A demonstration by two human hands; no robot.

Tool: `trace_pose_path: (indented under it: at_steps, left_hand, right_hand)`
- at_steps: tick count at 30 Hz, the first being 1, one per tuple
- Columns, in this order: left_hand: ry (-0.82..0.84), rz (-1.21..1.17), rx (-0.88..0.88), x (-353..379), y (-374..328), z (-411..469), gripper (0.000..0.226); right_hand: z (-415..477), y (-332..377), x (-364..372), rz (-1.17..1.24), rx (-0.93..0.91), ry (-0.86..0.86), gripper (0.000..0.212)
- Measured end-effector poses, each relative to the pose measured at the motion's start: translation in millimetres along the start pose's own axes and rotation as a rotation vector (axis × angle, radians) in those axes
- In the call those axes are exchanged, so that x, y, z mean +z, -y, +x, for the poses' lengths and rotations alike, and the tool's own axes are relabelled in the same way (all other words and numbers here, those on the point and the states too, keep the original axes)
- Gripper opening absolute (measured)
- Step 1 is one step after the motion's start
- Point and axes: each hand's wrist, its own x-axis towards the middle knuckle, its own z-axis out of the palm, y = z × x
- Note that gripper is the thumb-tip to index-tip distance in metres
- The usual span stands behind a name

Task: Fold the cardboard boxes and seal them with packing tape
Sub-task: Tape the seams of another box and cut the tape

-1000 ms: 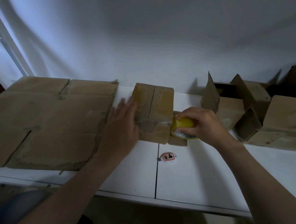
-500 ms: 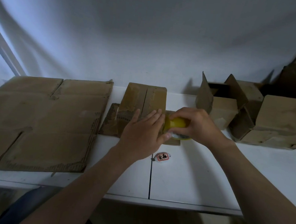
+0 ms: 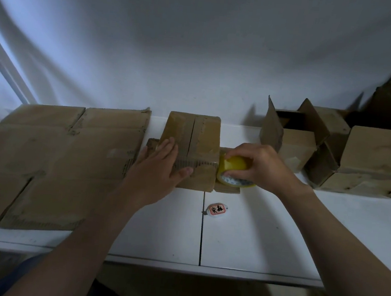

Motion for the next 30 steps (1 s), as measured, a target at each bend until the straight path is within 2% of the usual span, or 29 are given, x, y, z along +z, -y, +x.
trace_pose_path:
  at_steps: [4,7,10,12,15,19,23,27,30]
  left_hand:
    - [-0.026,-0.122,-0.044,-1,9,8,0.095]
    - [-0.007,-0.413,-0.095,-2,11,17,0.096]
    - [-0.052,-0.723,-0.172,1,13,26,0.088]
    - [-0.094,-0.801,-0.215,3,15,30,0.078]
    - [-0.104,-0.772,-0.175,6,19,26,0.067]
    - [-0.258,-0.745,-0.014,8,18,13,0.042]
    - [-0.281,-0.583,-0.052,19,8,12,0.031]
    - [-0.359,-0.590,-0.029,26,4,13,0.030]
    - [-0.403,-0.584,-0.010,29,8,16,0.046]
  right_hand:
    - [-1,2,0,0.006,0.011,-0.009,0.039]
    - [-1,2,0,0.001,0.020,0.006,0.040]
    - [0,1,1,0.003,0.032,0.006,0.040]
    - [0,2,2,0.009,0.031,0.009,0.040]
    - [0,0,-2,-0.026,-0.026,0.076,0.040]
    - [-3,-2,-18,0.000,-0.016,0.166,0.045]
    - [-3,2,-19,0.025,0.088,0.259,0.043]
    - [6,24,-13,-0.086,0.101,0.168,0.052]
    - [24,58,5,-0.264,0.087,0.192,0.073]
